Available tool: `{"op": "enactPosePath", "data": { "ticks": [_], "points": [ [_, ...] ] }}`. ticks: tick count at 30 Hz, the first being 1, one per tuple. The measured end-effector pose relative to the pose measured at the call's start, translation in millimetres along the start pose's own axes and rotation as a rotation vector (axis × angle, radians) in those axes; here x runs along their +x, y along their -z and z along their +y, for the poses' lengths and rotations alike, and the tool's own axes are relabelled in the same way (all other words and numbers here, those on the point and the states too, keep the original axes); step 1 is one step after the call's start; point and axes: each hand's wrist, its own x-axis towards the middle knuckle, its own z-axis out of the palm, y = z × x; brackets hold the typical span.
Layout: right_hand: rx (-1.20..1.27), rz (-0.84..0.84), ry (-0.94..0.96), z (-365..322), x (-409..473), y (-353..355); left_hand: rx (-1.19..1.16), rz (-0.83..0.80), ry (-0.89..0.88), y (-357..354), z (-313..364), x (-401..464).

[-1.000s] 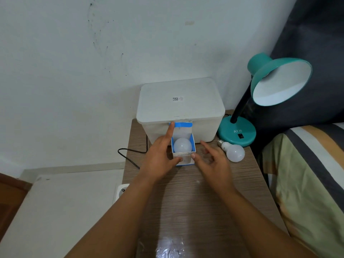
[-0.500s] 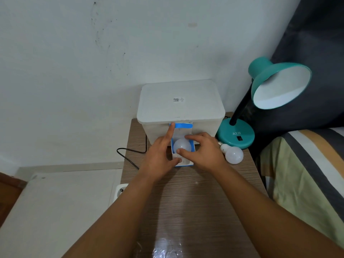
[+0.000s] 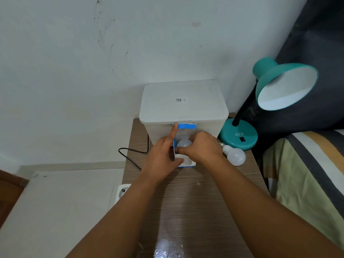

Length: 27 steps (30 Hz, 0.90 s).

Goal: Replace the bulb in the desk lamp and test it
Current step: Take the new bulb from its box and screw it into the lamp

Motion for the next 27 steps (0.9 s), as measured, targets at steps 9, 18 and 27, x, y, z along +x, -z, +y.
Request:
{"op": "enactPosePath", "data": {
  "ticks": [9, 18, 27],
  "points": [
    [0.206, 0.129, 0.038, 5.5, -19.8, 3.6, 0.070, -0.022, -0.012, 0.8, 2.4, -0.3],
    [0.321, 0.184, 0.052, 13.9, -38.7, 25.3, 0.106, -0.052, 0.026, 3.4, 10.0, -1.9],
    [0.513, 0.354, 0.030, 32.9, -80.9, 47.0, 0.154, -0.056, 0.064, 9.4, 25.6, -9.9]
  ]
}}
